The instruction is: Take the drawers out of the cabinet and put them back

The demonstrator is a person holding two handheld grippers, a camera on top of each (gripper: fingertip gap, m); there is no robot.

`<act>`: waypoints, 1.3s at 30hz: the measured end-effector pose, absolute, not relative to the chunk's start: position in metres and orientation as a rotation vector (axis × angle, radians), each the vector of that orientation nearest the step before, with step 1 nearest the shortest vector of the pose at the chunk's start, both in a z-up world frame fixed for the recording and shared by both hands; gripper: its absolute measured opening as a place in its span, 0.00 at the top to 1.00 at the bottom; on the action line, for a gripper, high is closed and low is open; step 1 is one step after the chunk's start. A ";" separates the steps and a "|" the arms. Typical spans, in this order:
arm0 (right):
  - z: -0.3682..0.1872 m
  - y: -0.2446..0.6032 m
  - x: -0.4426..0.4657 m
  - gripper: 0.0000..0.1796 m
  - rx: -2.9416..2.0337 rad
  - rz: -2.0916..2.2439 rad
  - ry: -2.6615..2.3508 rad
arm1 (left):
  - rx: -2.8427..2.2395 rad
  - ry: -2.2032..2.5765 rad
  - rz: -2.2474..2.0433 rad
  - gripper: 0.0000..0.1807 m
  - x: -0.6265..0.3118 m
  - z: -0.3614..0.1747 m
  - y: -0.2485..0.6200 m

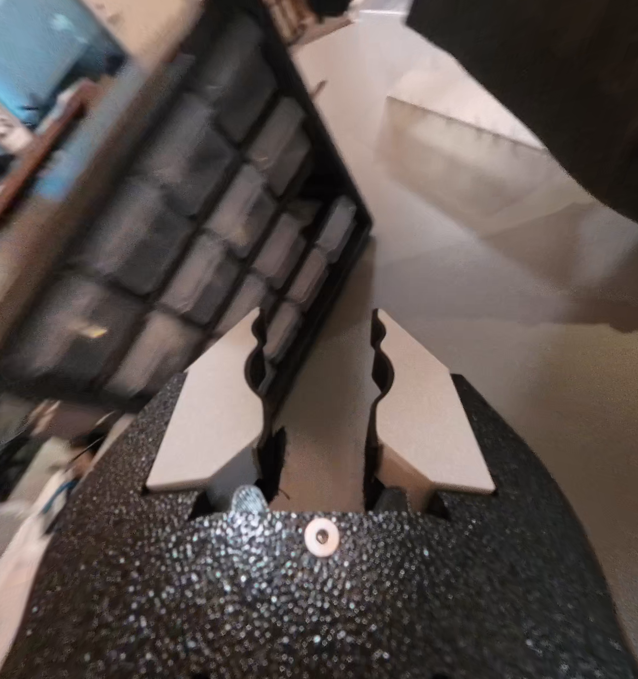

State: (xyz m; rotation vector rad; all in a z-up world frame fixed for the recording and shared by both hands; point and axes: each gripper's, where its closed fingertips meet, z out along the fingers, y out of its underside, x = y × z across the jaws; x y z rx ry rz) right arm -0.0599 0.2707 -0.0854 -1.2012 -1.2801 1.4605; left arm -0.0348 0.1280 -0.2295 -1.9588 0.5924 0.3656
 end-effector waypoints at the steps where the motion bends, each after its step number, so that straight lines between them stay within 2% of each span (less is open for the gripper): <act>1: -0.085 0.271 -0.060 0.96 -1.200 1.462 -1.280 | -1.947 0.544 0.430 0.69 -0.054 -0.213 0.112; 4: -0.085 0.271 -0.060 0.96 -1.200 1.463 -1.277 | -1.931 0.268 0.673 0.69 -0.140 -0.159 0.063; 5: -0.085 0.271 -0.060 0.96 -1.201 1.462 -1.278 | -1.925 0.176 0.761 0.74 -0.173 -0.145 0.047; 7: -0.085 0.271 -0.060 0.96 -1.201 1.460 -1.279 | -1.982 0.125 0.906 0.75 -0.238 -0.140 0.021; 11: -0.085 0.271 -0.060 0.96 -1.204 1.452 -1.281 | -2.384 0.251 0.852 0.66 -0.328 -0.213 -0.011; 15: -0.085 0.271 -0.061 0.96 -1.207 1.447 -1.280 | -2.642 0.352 0.693 0.64 -0.366 -0.282 -0.026; 21: -0.085 0.271 -0.062 0.96 -1.204 1.445 -1.276 | -2.809 0.479 0.558 0.73 -0.383 -0.340 -0.030; 26: -0.084 0.271 -0.063 0.96 -1.199 1.452 -1.272 | -2.783 0.607 0.606 0.99 -0.378 -0.344 -0.028; 32: -0.083 0.271 -0.062 0.96 -1.196 1.472 -1.267 | -2.801 0.682 0.754 1.00 -0.368 -0.319 -0.056; 39: -0.083 0.271 -0.062 0.96 -1.192 1.484 -1.265 | -2.568 0.612 1.064 1.00 -0.340 -0.212 -0.050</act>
